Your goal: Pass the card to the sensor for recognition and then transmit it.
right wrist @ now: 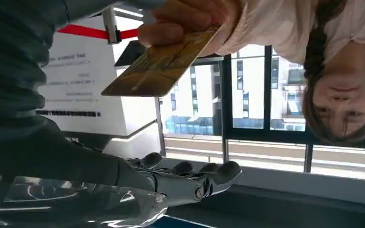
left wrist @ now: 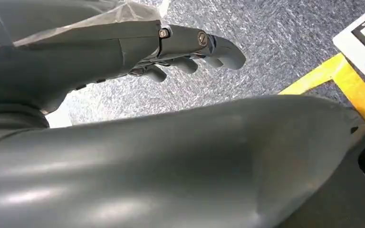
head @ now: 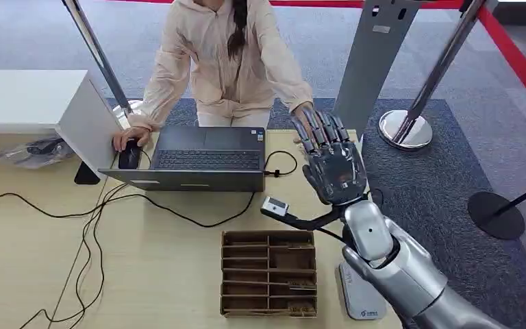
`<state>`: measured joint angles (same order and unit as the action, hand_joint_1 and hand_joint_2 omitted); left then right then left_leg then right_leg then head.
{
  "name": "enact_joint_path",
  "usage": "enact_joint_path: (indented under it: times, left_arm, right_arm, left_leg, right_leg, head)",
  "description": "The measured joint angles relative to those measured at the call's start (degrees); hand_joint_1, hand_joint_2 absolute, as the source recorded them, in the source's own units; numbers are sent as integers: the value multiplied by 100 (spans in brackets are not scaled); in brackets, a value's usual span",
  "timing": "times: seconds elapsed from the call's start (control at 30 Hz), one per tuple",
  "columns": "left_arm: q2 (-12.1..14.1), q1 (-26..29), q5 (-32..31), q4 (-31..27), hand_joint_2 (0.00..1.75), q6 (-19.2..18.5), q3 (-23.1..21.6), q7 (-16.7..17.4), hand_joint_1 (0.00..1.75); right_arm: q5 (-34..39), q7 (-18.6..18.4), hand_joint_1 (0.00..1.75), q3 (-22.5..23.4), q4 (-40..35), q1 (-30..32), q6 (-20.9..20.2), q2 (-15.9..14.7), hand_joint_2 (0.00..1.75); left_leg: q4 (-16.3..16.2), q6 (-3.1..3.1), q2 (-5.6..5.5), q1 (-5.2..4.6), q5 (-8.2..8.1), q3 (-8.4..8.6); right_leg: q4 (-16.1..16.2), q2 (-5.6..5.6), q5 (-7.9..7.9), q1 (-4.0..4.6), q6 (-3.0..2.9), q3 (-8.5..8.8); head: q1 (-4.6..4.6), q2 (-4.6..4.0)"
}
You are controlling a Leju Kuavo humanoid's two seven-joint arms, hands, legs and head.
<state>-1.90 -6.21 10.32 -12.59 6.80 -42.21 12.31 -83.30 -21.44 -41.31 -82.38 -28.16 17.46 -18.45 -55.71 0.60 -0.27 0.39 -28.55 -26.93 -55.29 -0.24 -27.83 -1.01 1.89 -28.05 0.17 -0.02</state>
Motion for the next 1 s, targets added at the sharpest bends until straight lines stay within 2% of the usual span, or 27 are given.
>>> enact_joint_path:
  times: [0.17,0.23,0.5,1.0]
  left_arm:
    - [2,1,35,0,0,24,-17,4,0]
    - [4,0,48,0,0,26,-17,4,0]
    - [11,0,68,0,0,33,-20,4,0]
    - [44,-2,153,0,0,24,-22,26,0]
  right_arm:
    - [-131,-188,17,218,22,12,196,-48,175]
    - [-164,-212,175,310,22,21,245,-55,175]
    - [-173,-221,175,540,6,83,249,-79,175]
    - [-68,-124,175,572,2,110,166,-39,175]
  left_leg:
    - [-1,0,0,0,0,1]
    - [-1,0,0,0,0,0]
    - [-1,0,0,0,0,0]
    - [-1,0,0,0,0,0]
  right_leg:
    - [0,0,0,0,0,0]
    - [0,0,0,0,0,0]
    - [0,0,0,0,0,0]
    - [0,0,0,0,0,1]
  head:
    - [-2,2]
    - [-2,2]
    - [0,0]
    - [0,0]
